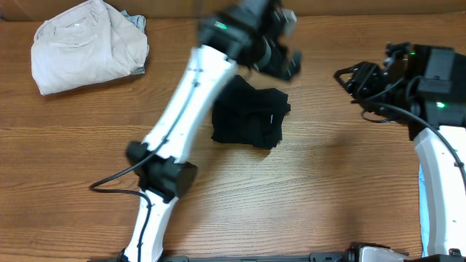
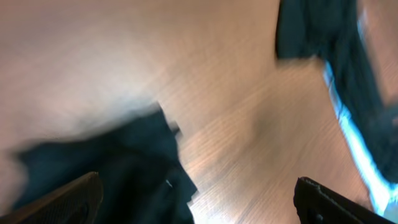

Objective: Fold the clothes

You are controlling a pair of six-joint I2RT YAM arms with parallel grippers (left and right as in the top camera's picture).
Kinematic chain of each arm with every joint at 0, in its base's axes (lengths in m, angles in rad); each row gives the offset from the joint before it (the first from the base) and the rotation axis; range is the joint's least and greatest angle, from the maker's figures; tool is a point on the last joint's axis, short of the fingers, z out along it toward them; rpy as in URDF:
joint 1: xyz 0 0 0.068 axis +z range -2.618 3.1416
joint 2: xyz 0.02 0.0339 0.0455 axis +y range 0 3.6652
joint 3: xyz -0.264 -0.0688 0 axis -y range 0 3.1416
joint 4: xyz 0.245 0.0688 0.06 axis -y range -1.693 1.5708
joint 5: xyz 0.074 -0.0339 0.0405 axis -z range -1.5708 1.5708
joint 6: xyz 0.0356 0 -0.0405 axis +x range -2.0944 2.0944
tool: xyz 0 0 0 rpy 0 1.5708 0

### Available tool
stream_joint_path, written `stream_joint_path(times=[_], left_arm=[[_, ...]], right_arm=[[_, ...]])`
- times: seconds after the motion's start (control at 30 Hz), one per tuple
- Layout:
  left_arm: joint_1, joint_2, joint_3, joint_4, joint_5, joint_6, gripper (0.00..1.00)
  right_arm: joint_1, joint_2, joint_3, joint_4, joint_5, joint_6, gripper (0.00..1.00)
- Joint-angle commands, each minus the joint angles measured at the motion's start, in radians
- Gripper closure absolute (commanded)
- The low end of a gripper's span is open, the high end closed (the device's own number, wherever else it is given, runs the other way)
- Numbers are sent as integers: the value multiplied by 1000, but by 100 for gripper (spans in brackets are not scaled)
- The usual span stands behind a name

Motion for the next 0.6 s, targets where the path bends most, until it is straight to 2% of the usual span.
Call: stream_joint_path(times=[0.0, 0.07, 0.27, 0.37, 0.47, 0.57], left_arm=[[129, -55, 180, -39, 2, -61, 0], [191, -55, 238, -73, -4, -60, 0], [322, -47, 233, -170, -28, -60, 0], [352, -43, 217, -208, -58, -57, 0], [357, -43, 189, -214, -87, -39, 0], [355, -43, 155, -208, -105, -33, 0]], right_arm=[[109, 32, 0, -18, 71, -72, 49], [186, 61, 0, -19, 113, -100, 47], [423, 190, 0, 46, 280, -229, 37], [521, 243, 0, 92, 385, -335, 24], [587, 289, 0, 152, 505, -361, 7], [619, 349, 0, 213, 529, -388, 5]])
